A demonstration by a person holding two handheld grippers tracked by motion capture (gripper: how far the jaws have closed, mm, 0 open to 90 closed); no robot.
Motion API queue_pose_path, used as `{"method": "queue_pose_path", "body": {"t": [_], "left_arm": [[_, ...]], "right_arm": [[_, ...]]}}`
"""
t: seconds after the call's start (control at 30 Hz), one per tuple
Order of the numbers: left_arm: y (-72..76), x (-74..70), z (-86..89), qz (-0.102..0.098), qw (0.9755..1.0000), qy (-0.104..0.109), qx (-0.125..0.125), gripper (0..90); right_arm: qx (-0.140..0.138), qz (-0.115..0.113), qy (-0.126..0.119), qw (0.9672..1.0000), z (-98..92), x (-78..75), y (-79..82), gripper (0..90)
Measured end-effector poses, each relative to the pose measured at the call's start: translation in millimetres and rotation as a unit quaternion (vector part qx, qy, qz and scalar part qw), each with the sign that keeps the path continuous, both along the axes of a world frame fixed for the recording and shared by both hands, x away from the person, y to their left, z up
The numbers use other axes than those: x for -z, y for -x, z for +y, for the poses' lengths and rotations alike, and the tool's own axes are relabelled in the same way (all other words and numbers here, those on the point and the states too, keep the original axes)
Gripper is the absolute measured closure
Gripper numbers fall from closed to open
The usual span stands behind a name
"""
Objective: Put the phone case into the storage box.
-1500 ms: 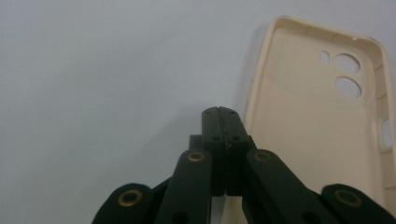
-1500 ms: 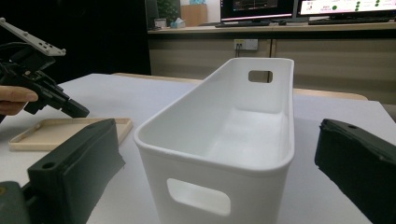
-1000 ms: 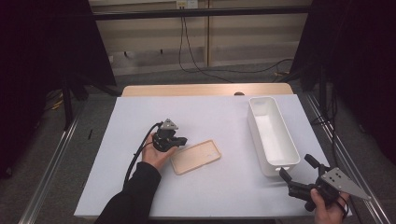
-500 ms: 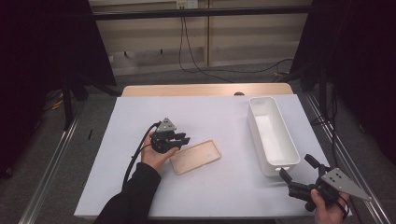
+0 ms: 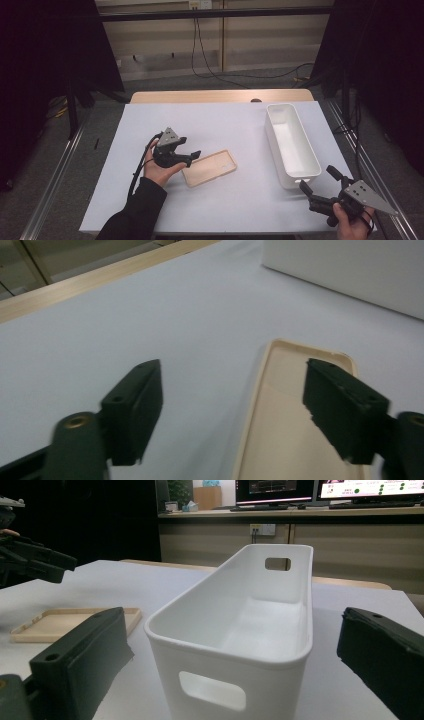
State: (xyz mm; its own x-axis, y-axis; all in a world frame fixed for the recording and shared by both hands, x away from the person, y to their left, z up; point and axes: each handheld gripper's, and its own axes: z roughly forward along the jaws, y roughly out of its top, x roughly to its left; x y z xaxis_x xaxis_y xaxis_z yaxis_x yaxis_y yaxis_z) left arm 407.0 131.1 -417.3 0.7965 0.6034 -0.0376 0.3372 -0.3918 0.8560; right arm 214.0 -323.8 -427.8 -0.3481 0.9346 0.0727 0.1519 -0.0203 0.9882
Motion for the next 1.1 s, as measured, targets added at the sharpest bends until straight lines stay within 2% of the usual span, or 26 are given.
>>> {"method": "queue_pose_path", "body": {"t": [0.07,0.2,0.33,0.43,0.57,0.63,0.7,0.8,0.93,1.0,1.1], "left_arm": [[-0.2,-0.6,2.4,0.011,0.9999,-0.005,0.003,12.8],[3.0,-1.5,6.7,0.007,0.9997,-0.018,-0.014,5.7],[7.2,-4.5,14.5,0.03,0.9995,0.0,-0.005,5.7],[14.5,-5.4,19.5,0.025,0.9995,-0.015,-0.011,5.7],[20.2,-5.1,29.5,0.044,0.9989,-0.012,0.009,5.6],[21.6,-5.2,32.6,0.043,0.999,-0.014,0.004,5.7],[21.4,-4.8,34.2,0.054,0.9985,-0.006,0.006,5.7],[21.0,-2.7,30.7,0.058,0.9982,-0.018,0.006,5.7],[17.6,0.1,21.7,0.072,0.9966,-0.033,0.022,6.4],[14.7,-1.1,16.7,0.073,0.9961,-0.043,0.027,6.3],[6.4,-3.3,10.1,0.071,0.9962,-0.041,0.028,6.3]], "right_arm": [[0.001,0.0,0.0,1.0,-0.2,-0.1,0.2,0.0],[0.0,0.0,0.0,1.0,0.0,-0.1,0.1,0.0],[0.001,0.0,-0.001,1.0,-0.4,0.1,0.0,0.0],[0.002,0.0,-0.001,1.0,-0.6,0.0,0.0,0.0],[0.004,0.0,-0.002,1.0,-1.3,0.0,-0.2,0.0],[0.004,-0.002,-0.003,1.0,-1.2,-0.3,-0.1,0.0],[0.004,-0.001,-0.002,1.0,-0.7,-0.2,-0.4,0.0],[0.002,-0.001,0.0,1.0,-0.5,-0.1,-0.7,0.0],[0.003,-0.001,-0.002,1.0,-0.9,-0.1,-0.5,0.0],[0.003,0.0,0.0,1.0,-1.5,0.1,-0.5,0.0],[0.005,0.0,-0.004,1.0,-1.6,0.0,-0.5,0.0]]}}
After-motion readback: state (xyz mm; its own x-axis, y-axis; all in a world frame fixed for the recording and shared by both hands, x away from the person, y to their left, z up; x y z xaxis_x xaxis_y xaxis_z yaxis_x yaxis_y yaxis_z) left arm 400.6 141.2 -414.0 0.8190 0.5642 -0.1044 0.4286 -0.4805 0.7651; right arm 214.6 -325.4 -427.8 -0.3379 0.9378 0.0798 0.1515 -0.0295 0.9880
